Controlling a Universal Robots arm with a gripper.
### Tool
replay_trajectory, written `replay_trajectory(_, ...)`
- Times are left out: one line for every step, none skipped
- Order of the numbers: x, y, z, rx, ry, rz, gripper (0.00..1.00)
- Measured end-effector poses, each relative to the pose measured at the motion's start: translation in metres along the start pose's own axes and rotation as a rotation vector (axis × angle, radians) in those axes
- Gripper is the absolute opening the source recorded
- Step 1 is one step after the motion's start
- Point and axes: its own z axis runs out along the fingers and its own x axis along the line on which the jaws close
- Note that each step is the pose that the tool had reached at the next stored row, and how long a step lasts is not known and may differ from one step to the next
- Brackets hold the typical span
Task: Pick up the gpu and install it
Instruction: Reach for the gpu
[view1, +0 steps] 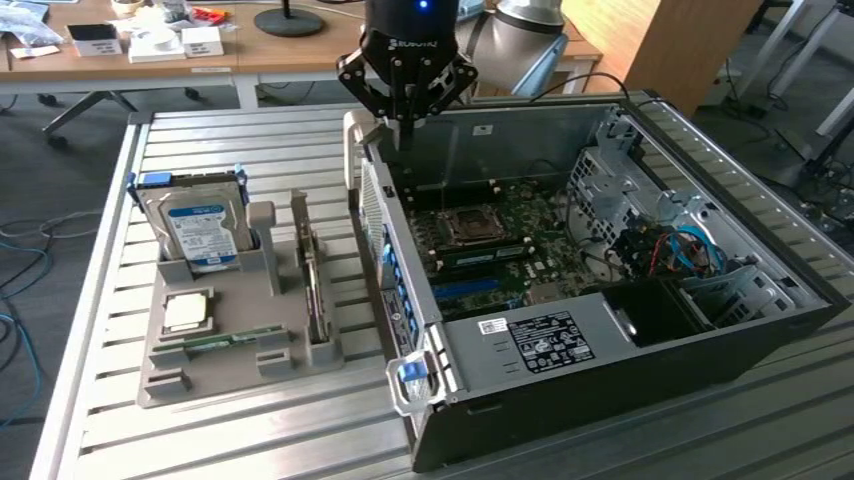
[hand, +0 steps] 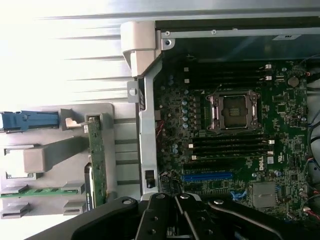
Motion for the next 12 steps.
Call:
replay_trajectory(0.001, -0.0001, 0.0000, 0.0000, 0.0000, 0.000, 0.11)
replay_trajectory(0.003, -0.0002, -0.0001, 0.0000, 0.0000, 0.000, 0.11)
replay_trajectory(0.004, -0.0003, -0.0001, 0.0000, -0.0001, 0.000, 0.11)
replay_trajectory(0.006, -0.0004, -0.0001, 0.0000, 0.0000, 0.000, 0.11)
replay_trajectory(0.008, -0.0005, -0.0002, 0.0000, 0.0000, 0.000, 0.11)
replay_trajectory(0.009, -0.0007, -0.0002, 0.0000, 0.0000, 0.000, 0.11)
replay_trajectory(0.011, -0.0008, -0.0003, 0.0000, 0.0000, 0.000, 0.11)
replay_trajectory(0.012, -0.0009, -0.0003, 0.0000, 0.0000, 0.000, 0.11)
replay_trajectory(0.014, -0.0010, -0.0004, 0.0000, 0.0000, 0.000, 0.11)
replay_trajectory(0.015, -0.0011, -0.0004, 0.0000, 0.0000, 0.000, 0.11)
replay_trajectory(0.017, -0.0013, -0.0004, 0.0000, -0.0001, 0.000, 0.11)
replay_trajectory(0.018, -0.0014, -0.0005, 0.0000, 0.0000, 0.000, 0.11)
